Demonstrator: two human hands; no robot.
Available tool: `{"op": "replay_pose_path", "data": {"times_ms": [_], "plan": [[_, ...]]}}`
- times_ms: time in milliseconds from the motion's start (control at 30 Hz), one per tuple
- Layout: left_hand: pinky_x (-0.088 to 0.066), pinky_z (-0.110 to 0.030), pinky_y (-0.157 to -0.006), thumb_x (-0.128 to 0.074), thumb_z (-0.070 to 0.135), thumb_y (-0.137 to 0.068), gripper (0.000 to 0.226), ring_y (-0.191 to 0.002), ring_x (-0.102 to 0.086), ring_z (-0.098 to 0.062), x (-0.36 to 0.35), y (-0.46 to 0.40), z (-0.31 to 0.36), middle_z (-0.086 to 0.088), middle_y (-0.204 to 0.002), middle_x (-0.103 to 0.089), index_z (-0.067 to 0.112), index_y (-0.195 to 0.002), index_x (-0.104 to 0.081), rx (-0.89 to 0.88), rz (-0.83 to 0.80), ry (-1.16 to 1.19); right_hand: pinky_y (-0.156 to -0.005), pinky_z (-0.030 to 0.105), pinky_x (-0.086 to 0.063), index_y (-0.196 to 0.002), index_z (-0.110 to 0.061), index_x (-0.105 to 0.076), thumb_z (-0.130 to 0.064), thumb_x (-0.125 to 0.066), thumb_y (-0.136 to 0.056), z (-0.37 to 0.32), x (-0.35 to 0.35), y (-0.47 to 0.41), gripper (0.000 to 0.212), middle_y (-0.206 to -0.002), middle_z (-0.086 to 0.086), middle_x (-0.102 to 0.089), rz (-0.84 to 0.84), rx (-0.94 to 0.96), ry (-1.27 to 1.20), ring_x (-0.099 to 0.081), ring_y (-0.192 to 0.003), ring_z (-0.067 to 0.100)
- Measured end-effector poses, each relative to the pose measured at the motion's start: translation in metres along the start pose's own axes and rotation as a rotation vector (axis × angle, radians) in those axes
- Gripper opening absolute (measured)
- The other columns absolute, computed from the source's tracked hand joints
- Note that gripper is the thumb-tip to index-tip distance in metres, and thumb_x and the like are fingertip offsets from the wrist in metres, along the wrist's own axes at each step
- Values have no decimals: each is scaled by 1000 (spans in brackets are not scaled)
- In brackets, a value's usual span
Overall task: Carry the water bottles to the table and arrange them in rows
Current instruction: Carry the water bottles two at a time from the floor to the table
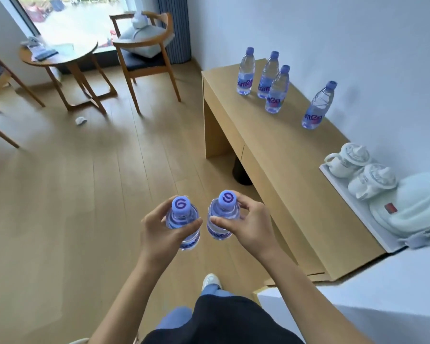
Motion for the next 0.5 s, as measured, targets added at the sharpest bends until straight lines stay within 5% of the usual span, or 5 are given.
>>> {"op": "replay_pose_path", "data": {"times_ms": [233,367,500], "plan": [[-50,-10,-69,-89,1,-62,49,-79,-65,6,-34,-134,-1,19,-86,-72,36,-91,-69,-12,-93,19,-81,18,-56,-108,-23,-71,-26,-90,-69,4,22,-112,43,-95,-13,-75,100,-54,32,-70,-90,1],[-50,-9,-66,-88,1,-63,53,-75,-64,7,-62,-211,-7,18,-83,-71,46,-83,-69,-39,-193,11,-84,28,-59,-106,-25,-73,-26,-91,-66,12,35,-173,43,-94,-15,-75,214,-81,63,-69,-89,0],[-52,-13,-67,-90,6,-61,47,-78,-65,2,-89,-291,-18,14,-85,-71,36,-90,-68,-51,-276,-4,-85,31,-59,-103,-31,-72,-27,-92,-64,25,48,-233,44,-94,-23,-73,339,-130,61,-68,-89,-3]]}}
Point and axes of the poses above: each hand's wrist, its own y-axis away from the middle knuckle, its own x-axis out of the back of the hand, z = x × y, the point moved 8 cm from there along -y, towards the middle knuckle
